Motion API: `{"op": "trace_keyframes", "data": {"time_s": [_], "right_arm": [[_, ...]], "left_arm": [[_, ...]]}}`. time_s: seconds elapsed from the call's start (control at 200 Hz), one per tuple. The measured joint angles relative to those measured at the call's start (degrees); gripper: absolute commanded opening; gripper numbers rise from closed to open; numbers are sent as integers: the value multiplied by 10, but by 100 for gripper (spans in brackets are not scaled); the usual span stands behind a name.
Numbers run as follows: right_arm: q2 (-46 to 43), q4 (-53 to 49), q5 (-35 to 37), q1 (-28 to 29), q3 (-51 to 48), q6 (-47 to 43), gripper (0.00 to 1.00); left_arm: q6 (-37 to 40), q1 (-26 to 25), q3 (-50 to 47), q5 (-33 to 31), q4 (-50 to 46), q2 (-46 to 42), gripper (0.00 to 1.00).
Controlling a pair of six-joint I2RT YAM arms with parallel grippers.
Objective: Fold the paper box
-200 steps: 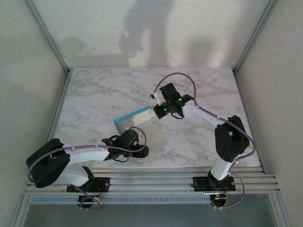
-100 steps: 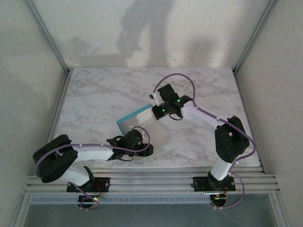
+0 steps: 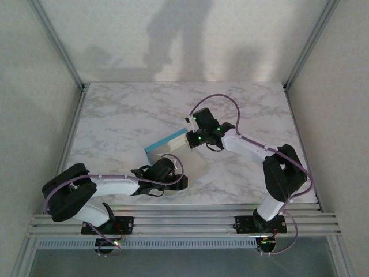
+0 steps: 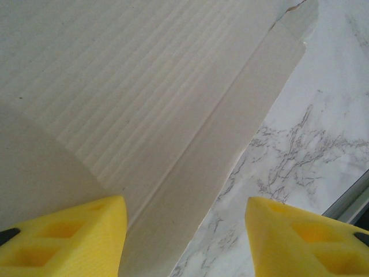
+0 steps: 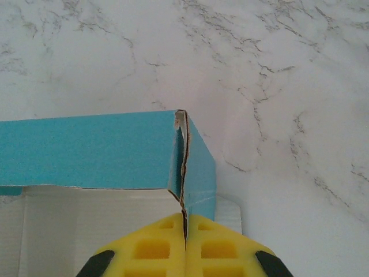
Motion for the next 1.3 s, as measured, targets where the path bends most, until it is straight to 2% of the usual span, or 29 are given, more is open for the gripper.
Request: {"op": "trace_keyframes", "data": {"time_s": [0.36, 0.631, 0.836, 1.076, 1.301], "right_arm": [[-17, 45, 1, 2, -40, 0, 0], [-20, 73, 1, 7, -54, -10, 0], [-20, 77, 1, 7, -55, -13, 0], [-20, 79, 1, 7, -56, -14, 0], [-21, 80, 0, 7, -58, -15, 0]], "left_arm": [[0, 0, 14, 0, -12, -15, 57], [27, 13, 121, 14, -70, -96, 59], [76, 59, 195, 46, -120, -130, 60], [129, 139, 210, 79, -166, -136, 62], [180, 217, 233, 104, -183, -106, 69]]}}
